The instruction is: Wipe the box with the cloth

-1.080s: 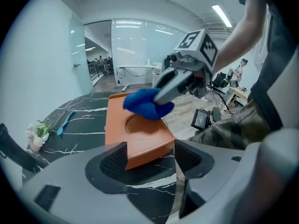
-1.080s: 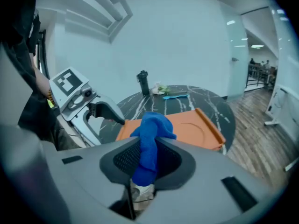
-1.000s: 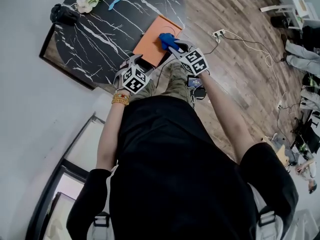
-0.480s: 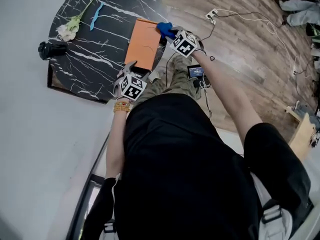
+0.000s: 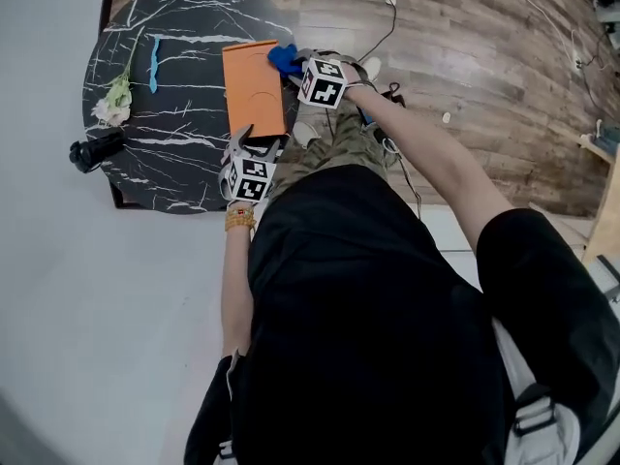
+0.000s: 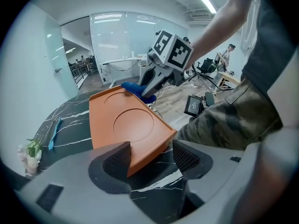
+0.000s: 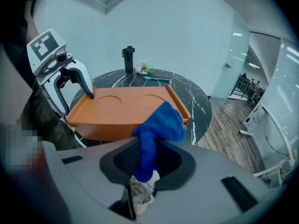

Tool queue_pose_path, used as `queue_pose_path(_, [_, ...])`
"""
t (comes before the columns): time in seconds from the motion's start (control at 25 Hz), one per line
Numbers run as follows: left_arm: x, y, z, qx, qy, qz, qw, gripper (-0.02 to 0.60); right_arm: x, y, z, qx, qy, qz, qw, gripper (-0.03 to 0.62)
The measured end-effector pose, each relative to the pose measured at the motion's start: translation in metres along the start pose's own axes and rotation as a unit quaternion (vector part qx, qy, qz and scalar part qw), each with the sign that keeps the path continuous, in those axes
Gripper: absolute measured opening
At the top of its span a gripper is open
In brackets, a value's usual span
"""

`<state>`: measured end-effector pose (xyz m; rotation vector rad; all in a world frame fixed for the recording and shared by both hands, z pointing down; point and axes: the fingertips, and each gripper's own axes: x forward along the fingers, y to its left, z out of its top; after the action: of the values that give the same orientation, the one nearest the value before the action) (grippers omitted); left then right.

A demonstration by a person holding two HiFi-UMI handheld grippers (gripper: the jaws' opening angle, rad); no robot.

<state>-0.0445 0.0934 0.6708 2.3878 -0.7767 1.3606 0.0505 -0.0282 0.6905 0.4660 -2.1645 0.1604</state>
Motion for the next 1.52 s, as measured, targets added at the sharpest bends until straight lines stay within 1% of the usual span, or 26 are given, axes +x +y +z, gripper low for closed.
queue_pose_path(0.12, [0.000,0.000,0.001,-0.005,-0.003,-0.004,1.0000,0.285,0.001,0.021,-0.003,-0.001,0.003,0.023,1.000,0.066])
queue_pose_path(0.2, [0.000,0.000,0.003,-0.018,-0.008,-0.007,0.9998,0.285,0.001,0.038,-0.006,-0.005,0.007,0.042,0.999,0.064])
queue_pose_path(0.28, [-0.001,0.001,0.003,-0.033,-0.010,-0.010,0.9994,0.285,0.001,0.055,-0.008,-0.017,0.013,0.062,0.998,0.064])
queue_pose_path(0.44, [0.000,0.000,0.002,-0.047,-0.018,-0.011,0.9987,0.284,-0.002,0.090,-0.010,-0.054,0.022,0.095,0.994,0.064])
queue_pose_path(0.56, [0.001,0.000,0.003,-0.050,-0.024,-0.008,0.9984,0.285,-0.001,0.107,-0.012,-0.078,0.032,0.106,0.991,0.064])
queue_pose_path(0.68, [0.001,0.000,0.002,-0.052,-0.027,-0.007,0.9982,0.285,-0.004,0.119,-0.012,-0.090,0.038,0.121,0.988,0.064])
queue_pose_path(0.8, [0.000,-0.001,0.003,-0.054,-0.028,-0.006,0.9981,0.285,-0.015,0.135,-0.009,-0.101,0.039,0.163,0.981,0.063])
queue_pose_path(0.96, [-0.002,-0.001,0.003,-0.060,-0.022,-0.004,0.9979,0.290,-0.037,0.161,-0.001,-0.115,0.025,0.238,0.964,0.063])
queue_pose_path(1.04, [-0.002,-0.004,0.006,-0.073,-0.019,-0.007,0.9971,0.290,-0.050,0.166,0.001,-0.128,0.014,0.261,0.957,0.063])
queue_pose_path(1.12, [-0.001,-0.005,0.010,-0.099,-0.025,-0.004,0.9948,0.298,-0.064,0.161,0.003,-0.143,0.002,0.271,0.952,0.064])
queue_pose_path(1.2, [-0.008,-0.002,0.015,-0.134,-0.039,0.016,0.9900,0.299,-0.075,0.144,0.004,-0.166,-0.011,0.267,0.949,0.064])
queue_pose_path(1.28, [-0.016,0.002,0.025,-0.176,-0.058,0.055,0.9812,0.302,-0.086,0.118,0.001,-0.197,-0.021,0.256,0.946,0.064])
queue_pose_path(1.4, [-0.020,0.007,0.051,-0.234,-0.078,0.104,0.9634,0.305,-0.098,0.067,-0.007,-0.247,-0.028,0.241,0.938,0.064])
queue_pose_path(1.44, [-0.019,0.009,0.061,-0.246,-0.080,0.117,0.9589,0.305,-0.100,0.050,-0.007,-0.262,-0.031,0.238,0.935,0.064])
queue_pose_path(1.52, [-0.012,0.011,0.080,-0.252,-0.069,0.138,0.9553,0.305,-0.100,0.017,-0.002,-0.292,-0.040,0.237,0.926,0.064])
